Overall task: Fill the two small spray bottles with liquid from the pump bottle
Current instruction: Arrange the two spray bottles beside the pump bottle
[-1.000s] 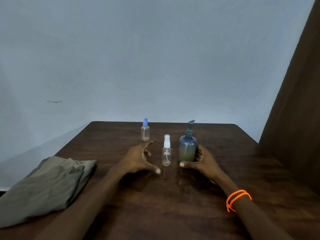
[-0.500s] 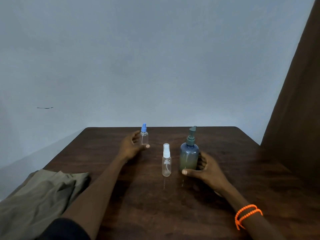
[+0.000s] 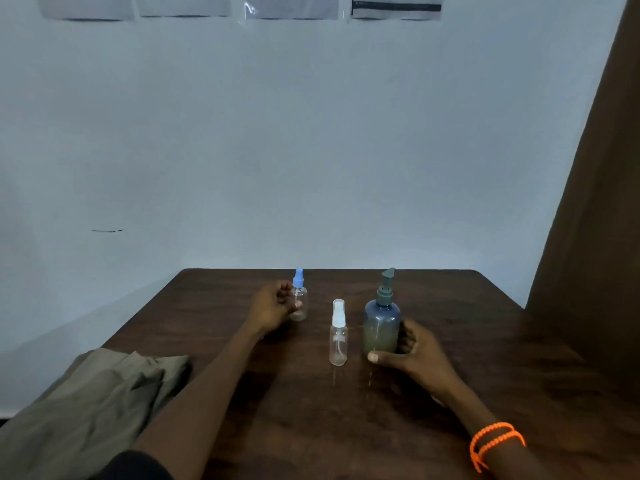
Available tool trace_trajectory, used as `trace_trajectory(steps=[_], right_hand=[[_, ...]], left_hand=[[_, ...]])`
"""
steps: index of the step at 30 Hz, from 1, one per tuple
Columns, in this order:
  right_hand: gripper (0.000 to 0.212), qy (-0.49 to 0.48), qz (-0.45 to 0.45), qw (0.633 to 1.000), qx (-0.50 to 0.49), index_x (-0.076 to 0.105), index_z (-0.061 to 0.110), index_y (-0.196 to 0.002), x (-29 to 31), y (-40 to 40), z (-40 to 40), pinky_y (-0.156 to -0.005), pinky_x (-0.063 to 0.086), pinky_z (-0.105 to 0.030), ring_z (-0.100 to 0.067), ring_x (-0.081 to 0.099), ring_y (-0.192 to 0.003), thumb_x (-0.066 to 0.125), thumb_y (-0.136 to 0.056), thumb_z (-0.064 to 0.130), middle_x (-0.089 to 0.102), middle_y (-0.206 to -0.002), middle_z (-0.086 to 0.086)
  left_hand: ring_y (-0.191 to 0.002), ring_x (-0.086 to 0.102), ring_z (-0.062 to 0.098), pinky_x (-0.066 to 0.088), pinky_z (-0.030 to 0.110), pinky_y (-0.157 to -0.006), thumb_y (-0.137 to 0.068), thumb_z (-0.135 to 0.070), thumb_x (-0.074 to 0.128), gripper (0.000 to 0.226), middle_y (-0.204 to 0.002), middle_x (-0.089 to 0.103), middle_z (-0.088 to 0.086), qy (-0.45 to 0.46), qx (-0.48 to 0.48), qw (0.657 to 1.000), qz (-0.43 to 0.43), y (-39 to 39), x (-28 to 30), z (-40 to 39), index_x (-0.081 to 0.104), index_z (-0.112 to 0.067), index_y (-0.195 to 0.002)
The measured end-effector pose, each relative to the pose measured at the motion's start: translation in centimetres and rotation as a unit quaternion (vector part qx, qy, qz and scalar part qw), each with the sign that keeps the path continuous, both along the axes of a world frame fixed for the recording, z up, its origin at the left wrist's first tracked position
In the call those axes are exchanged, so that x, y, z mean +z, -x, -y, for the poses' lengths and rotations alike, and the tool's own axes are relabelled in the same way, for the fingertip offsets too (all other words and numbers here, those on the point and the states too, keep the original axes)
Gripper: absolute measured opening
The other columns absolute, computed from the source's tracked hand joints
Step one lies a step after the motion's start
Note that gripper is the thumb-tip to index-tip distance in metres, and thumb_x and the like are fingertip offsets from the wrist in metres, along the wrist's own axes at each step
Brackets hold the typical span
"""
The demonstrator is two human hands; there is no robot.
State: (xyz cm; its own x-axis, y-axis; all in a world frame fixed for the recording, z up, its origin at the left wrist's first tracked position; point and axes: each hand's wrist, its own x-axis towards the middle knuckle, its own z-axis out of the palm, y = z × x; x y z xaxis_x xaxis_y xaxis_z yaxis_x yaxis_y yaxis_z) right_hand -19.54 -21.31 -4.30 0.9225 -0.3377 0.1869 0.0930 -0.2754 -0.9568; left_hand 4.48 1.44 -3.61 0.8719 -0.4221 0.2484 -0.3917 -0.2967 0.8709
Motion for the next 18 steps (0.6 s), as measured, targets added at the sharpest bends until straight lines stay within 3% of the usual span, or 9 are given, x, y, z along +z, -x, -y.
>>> trace_trajectory(steps=[5,11,14,18], right_hand=[[0.081,0.0,0.001,1.0,0.001,0.059,0.021,-0.127,0.0,0.1,-0.1,-0.093,0.057,-0.038,-0.013,0.069,-0.107,0.098,-0.056,0.024,0.071,-0.119,0.002],[0.071,0.009,0.005,1.0,-0.016,0.062,0.016,-0.124,-0.2,0.4,-0.5,-0.091,0.058,-0.041,-0.016,0.071,-0.103,0.095,-0.061,0.016,0.073,-0.114,-0.001],[0.069,0.013,0.008,1.0,-0.015,0.063,0.016,-0.122,-0.2,0.5,-0.5,-0.092,0.058,-0.042,-0.017,0.071,-0.103,0.095,-0.061,0.016,0.074,-0.113,-0.001],[0.074,0.011,0.006,1.0,-0.011,0.063,0.018,-0.122,-0.3,0.5,-0.5,-0.092,0.057,-0.045,-0.018,0.071,-0.104,0.097,-0.057,0.022,0.073,-0.115,-0.001]], left_hand=[[-0.098,0.073,0.01,0.055,0.017,-0.086,-0.083,-0.005,0.081,0.038,-0.107,0.077,-0.005,-0.004,-0.005,0.999,0.043,4.7,-0.6,-2.0,0.07,-0.015,-0.118],[-0.093,0.072,0.004,0.051,0.007,-0.077,-0.084,-0.006,0.08,0.034,-0.103,0.076,-0.008,-0.024,0.004,0.998,0.066,8.3,-0.5,-5.1,0.069,-0.018,-0.114],[-0.092,0.072,0.007,0.053,0.011,-0.078,-0.084,-0.009,0.081,0.034,-0.102,0.076,-0.006,-0.027,0.014,0.998,0.061,9.1,-0.4,-5.7,0.069,-0.017,-0.115],[-0.095,0.072,0.009,0.059,0.033,-0.092,-0.083,-0.011,0.082,0.038,-0.104,0.075,-0.006,-0.02,0.017,0.999,0.03,9.1,-0.5,-5.6,0.066,-0.02,-0.117]])
